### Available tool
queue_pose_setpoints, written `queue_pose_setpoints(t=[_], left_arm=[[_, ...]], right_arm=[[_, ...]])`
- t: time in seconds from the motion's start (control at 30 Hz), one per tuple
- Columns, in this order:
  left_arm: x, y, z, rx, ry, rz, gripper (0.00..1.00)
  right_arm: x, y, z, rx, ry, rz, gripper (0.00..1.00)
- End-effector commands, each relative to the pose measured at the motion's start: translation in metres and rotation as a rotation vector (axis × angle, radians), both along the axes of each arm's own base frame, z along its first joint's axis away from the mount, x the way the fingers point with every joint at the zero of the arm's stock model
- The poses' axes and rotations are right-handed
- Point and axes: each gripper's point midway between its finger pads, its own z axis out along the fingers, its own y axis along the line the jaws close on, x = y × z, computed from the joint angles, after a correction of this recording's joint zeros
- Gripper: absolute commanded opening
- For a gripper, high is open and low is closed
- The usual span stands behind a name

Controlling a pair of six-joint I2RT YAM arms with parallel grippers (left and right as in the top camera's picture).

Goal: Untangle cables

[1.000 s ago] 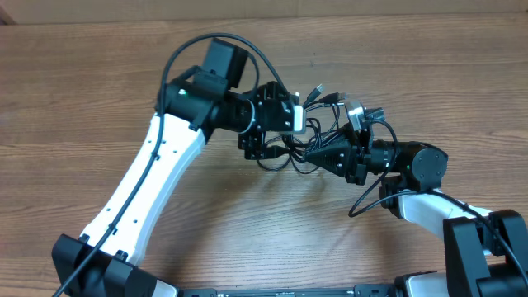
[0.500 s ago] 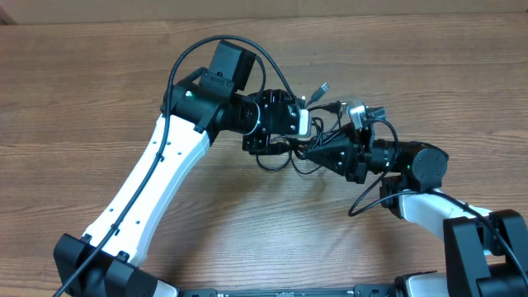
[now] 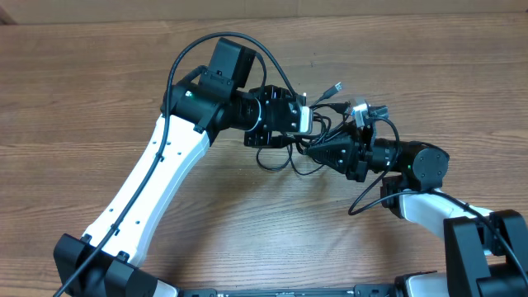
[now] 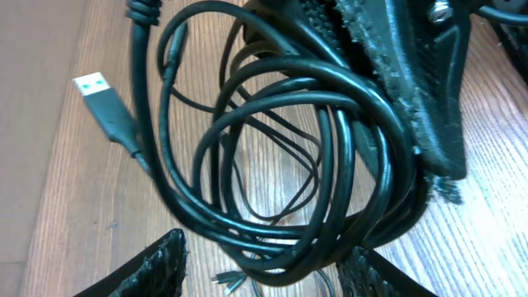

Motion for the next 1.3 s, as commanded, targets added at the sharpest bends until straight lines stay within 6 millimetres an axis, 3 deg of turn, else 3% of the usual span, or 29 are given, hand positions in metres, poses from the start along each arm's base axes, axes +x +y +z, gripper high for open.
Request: queue_pose_setpoints(t=[0.0, 0.3, 0.63, 0.97, 1.13, 1.27], left_arm=[[0.008, -0.001, 0.003, 0.006, -0.042, 0.010, 0.56], [0.009, -0.002, 0.004, 0.002, -0.046, 0.010, 0.57], [0.007, 0.000, 0.002, 0.008, -0.032, 0.012, 0.49], [-0.006, -0.004, 0.003, -0.023, 0.024, -0.024, 0.70], [-0.021, -0.004, 0.002, -0.039, 0.079, -0.066, 0.68], [-0.039, -0.002, 0.000, -0.035, 0.081, -0.161, 0.56]], right_arm=[[-0.011, 0.004, 0.003, -0.020, -0.041, 0.053, 0.08], [-0.011, 0.004, 0.003, -0.022, -0.041, 0.056, 0.08], [-0.011, 0.004, 0.003, -0.021, -0.040, 0.055, 0.08], [-0.011, 0.004, 0.003, -0.020, -0.040, 0.053, 0.08], [-0.011, 0.004, 0.003, -0.020, -0.040, 0.053, 0.09], [-0.011, 0.004, 0.003, -0.020, -0.041, 0.053, 0.12]])
